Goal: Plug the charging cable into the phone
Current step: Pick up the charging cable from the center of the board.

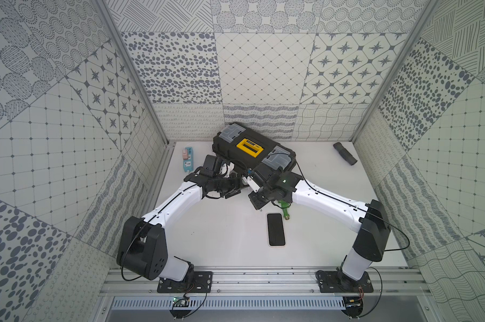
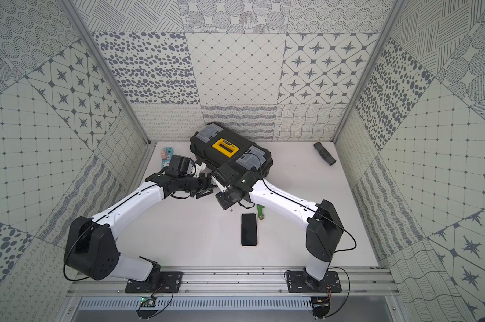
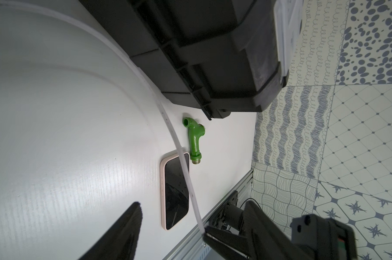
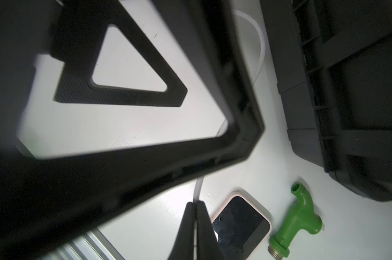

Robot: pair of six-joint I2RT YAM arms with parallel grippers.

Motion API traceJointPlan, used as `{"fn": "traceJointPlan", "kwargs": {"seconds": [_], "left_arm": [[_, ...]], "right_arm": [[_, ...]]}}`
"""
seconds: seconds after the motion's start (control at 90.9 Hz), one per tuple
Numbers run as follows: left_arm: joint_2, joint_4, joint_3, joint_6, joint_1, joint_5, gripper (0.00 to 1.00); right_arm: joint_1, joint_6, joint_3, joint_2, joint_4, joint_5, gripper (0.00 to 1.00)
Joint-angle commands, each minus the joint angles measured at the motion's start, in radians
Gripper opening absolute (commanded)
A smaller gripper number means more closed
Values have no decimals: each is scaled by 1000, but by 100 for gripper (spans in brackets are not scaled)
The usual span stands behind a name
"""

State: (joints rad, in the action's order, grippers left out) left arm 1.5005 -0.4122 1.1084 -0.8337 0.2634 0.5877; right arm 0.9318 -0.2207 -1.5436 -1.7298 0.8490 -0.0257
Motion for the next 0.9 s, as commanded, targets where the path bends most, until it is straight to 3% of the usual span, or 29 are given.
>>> {"fn": "traceJointPlan", "kwargs": {"seconds": [0.0,0.231,0.341,0.484,0.649,0.682,0.704,0.737,0.825,0.891], "left_arm": [[21,61,22,-39,25,40,71],[41,81,21,-48,46,40,59],[50,82,25,-54,48,39,47],[69,66,49,-55,47,31,0],[76,67,62,-63,48,35,0],[73,66,63,-64,48,32,0],[69,64,63,-65,48,26,0],[63,58,65,-67,48,16,0],[43,25,71,-70,46,-14,0],[30,6,74,-91,39,-25,0]], "right_arm": [[6,-1,-28,51,-42,-14,0],[6,-6,-42,61,-48,2,0],[6,-12,-44,71,-48,5,0],[5,-11,-41,69,-48,6,0],[-1,-21,-48,58,-48,5,0],[-5,-30,-51,57,-48,9,12],[-11,-36,-53,58,-48,12,28],[-23,-50,-53,61,-49,26,42],[-64,-92,-51,77,-50,55,67],[-103,-131,-31,106,-56,90,79]]}}
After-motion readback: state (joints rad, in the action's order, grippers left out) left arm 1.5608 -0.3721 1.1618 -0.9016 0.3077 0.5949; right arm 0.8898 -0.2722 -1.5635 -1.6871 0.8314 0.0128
